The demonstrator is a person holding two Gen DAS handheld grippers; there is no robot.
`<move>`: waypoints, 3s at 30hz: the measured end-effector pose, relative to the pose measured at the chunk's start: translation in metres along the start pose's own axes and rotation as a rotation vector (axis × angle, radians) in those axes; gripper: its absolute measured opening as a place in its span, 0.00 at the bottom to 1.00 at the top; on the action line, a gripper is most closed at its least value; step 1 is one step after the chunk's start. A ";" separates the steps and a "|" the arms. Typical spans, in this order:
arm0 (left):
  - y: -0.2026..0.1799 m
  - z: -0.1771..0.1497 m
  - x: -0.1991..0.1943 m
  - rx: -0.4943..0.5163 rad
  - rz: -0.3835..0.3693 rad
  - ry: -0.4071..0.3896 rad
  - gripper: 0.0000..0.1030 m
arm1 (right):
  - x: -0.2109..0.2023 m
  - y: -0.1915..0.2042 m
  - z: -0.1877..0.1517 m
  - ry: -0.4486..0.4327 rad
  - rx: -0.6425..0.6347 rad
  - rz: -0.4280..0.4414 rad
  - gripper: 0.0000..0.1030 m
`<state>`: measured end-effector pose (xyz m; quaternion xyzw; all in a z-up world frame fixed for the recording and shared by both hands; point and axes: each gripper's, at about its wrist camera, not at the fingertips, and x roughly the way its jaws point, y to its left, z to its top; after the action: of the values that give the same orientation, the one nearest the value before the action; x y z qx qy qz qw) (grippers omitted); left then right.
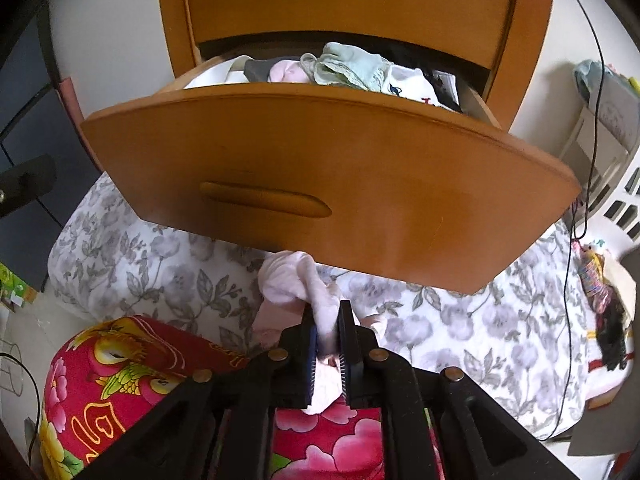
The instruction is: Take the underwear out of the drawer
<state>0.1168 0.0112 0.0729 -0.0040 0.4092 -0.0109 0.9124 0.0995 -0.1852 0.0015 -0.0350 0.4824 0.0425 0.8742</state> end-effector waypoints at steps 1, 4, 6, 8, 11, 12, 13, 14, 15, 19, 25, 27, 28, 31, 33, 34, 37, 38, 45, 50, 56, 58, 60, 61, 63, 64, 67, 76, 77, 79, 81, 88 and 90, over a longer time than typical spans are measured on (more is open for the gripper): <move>-0.001 0.000 0.000 0.002 0.002 0.003 0.97 | 0.001 -0.001 -0.001 0.003 0.008 -0.002 0.21; -0.003 -0.002 0.001 0.006 0.012 0.008 0.97 | -0.001 -0.005 -0.005 -0.001 0.031 -0.005 0.60; -0.003 -0.003 0.001 0.006 0.020 0.009 0.97 | -0.003 -0.007 -0.007 -0.016 0.046 0.001 0.63; -0.003 -0.003 0.001 -0.003 0.029 0.009 0.97 | -0.005 -0.010 -0.008 -0.020 0.062 0.005 0.69; -0.001 -0.004 0.002 -0.017 0.046 0.008 0.97 | -0.008 -0.015 -0.009 -0.032 0.087 0.005 0.75; -0.001 -0.004 0.003 -0.022 0.054 0.007 0.97 | -0.009 -0.016 -0.009 -0.036 0.090 0.006 0.76; -0.001 -0.004 0.003 -0.027 0.061 0.006 0.97 | -0.010 -0.016 -0.009 -0.038 0.091 0.006 0.78; 0.001 -0.004 0.004 -0.037 0.070 0.006 0.97 | -0.011 -0.016 -0.009 -0.041 0.092 0.005 0.82; 0.002 -0.005 0.005 -0.046 0.074 0.006 0.97 | -0.011 -0.016 -0.009 -0.043 0.091 0.002 0.84; 0.006 -0.006 0.005 -0.074 0.072 -0.002 0.97 | -0.013 -0.020 -0.012 -0.070 0.106 0.000 1.00; 0.005 -0.007 0.007 -0.073 0.066 -0.020 0.97 | -0.018 -0.022 -0.013 -0.112 0.116 -0.012 1.00; 0.004 -0.006 0.007 -0.075 0.058 -0.031 0.98 | -0.020 -0.023 -0.013 -0.123 0.116 -0.015 1.00; 0.004 -0.005 0.007 -0.075 0.058 -0.038 1.00 | -0.021 -0.023 -0.013 -0.129 0.117 -0.015 1.00; 0.003 -0.002 0.006 -0.078 0.044 -0.057 1.00 | -0.022 -0.024 -0.014 -0.138 0.125 -0.015 1.00; 0.003 0.004 0.006 -0.077 0.022 -0.064 1.00 | -0.022 -0.026 -0.015 -0.140 0.130 -0.019 1.00; 0.002 0.007 0.005 -0.074 0.011 -0.067 1.00 | -0.022 -0.027 -0.015 -0.142 0.134 -0.018 1.00; -0.001 0.022 0.002 -0.044 -0.038 -0.080 1.00 | -0.021 -0.029 -0.017 -0.145 0.148 -0.004 1.00; -0.001 0.027 0.001 -0.036 -0.045 -0.085 1.00 | -0.021 -0.030 -0.017 -0.146 0.150 -0.006 1.00; -0.010 0.075 0.003 0.051 -0.054 -0.051 1.00 | -0.025 -0.032 -0.017 -0.166 0.159 -0.021 1.00; -0.009 0.113 0.010 0.052 -0.113 0.011 1.00 | -0.024 -0.035 -0.017 -0.166 0.172 -0.024 1.00; -0.027 0.153 0.021 0.090 -0.075 0.055 1.00 | -0.019 -0.034 -0.018 -0.152 0.173 -0.015 1.00; -0.037 0.160 0.024 0.109 -0.081 0.062 1.00 | -0.016 -0.034 -0.018 -0.148 0.172 -0.009 1.00; -0.050 0.168 0.030 0.116 -0.098 0.077 1.00 | -0.015 -0.035 -0.018 -0.145 0.177 -0.008 1.00; -0.056 0.170 0.034 0.121 -0.099 0.086 1.00 | -0.015 -0.036 -0.019 -0.146 0.183 -0.009 1.00; -0.073 0.174 0.044 0.152 -0.094 0.108 1.00 | -0.015 -0.038 -0.019 -0.151 0.194 -0.013 1.00; -0.080 0.174 0.049 0.166 -0.089 0.118 1.00 | -0.016 -0.039 -0.019 -0.152 0.200 -0.019 1.00; -0.104 0.175 0.069 0.212 -0.076 0.161 1.00 | -0.017 -0.042 -0.020 -0.160 0.206 -0.049 1.00; -0.148 0.167 0.121 0.250 -0.067 0.269 0.99 | -0.023 -0.056 -0.020 -0.189 0.227 -0.142 1.00; -0.151 0.166 0.128 0.243 -0.073 0.284 0.99 | -0.023 -0.057 -0.020 -0.189 0.231 -0.142 1.00; -0.156 0.165 0.136 0.236 -0.078 0.300 0.99 | -0.023 -0.059 -0.019 -0.191 0.238 -0.141 1.00; -0.163 0.163 0.143 0.243 -0.081 0.312 0.94 | -0.021 -0.061 -0.019 -0.190 0.241 -0.135 1.00; -0.177 0.151 0.168 0.265 -0.075 0.373 0.76 | -0.015 -0.064 -0.021 -0.179 0.255 -0.115 1.00; -0.176 0.148 0.174 0.261 -0.071 0.389 0.72 | -0.014 -0.065 -0.021 -0.176 0.259 -0.111 1.00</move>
<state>0.3399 -0.1691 0.0445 0.1018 0.5719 -0.0965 0.8083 0.0813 -0.2522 0.0033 0.0550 0.4029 -0.0655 0.9112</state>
